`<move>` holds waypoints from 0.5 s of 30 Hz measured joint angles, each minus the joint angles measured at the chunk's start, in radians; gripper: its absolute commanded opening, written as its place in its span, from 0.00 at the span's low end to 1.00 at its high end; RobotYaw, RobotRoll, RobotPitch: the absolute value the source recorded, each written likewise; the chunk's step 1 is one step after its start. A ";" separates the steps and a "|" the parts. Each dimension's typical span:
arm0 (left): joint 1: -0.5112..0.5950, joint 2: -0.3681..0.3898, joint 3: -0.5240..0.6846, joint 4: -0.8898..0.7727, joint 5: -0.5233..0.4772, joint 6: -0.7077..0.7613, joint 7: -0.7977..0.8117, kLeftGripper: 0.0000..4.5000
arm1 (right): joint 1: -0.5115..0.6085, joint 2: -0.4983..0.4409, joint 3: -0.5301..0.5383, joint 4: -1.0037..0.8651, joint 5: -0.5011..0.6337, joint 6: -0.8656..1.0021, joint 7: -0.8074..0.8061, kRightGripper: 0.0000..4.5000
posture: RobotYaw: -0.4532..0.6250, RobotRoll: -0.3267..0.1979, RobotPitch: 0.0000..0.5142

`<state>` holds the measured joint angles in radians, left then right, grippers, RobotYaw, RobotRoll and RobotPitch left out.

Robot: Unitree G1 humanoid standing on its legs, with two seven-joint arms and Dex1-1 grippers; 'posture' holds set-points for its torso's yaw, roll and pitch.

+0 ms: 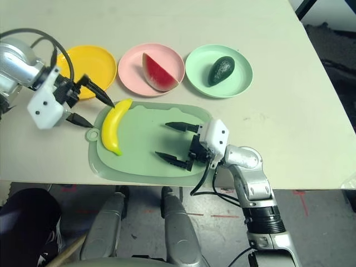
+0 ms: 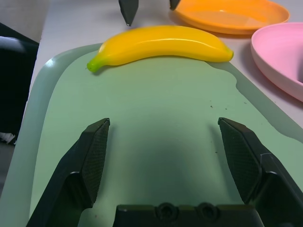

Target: Place the fruits into color-matched plates.

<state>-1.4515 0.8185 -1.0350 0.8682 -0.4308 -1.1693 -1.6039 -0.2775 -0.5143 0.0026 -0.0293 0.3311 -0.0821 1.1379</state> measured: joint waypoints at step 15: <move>-0.096 -0.048 -0.239 0.019 -0.097 -0.038 0.000 1.00 | 0.020 0.041 -0.049 -0.043 0.151 0.045 -0.073 0.99 | 0.43 0.62 0.73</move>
<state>-1.5475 0.7708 -1.2741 0.8868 -0.5281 -1.2073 -1.6044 -0.2571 -0.4729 -0.0465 -0.0723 0.4823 -0.0367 1.0651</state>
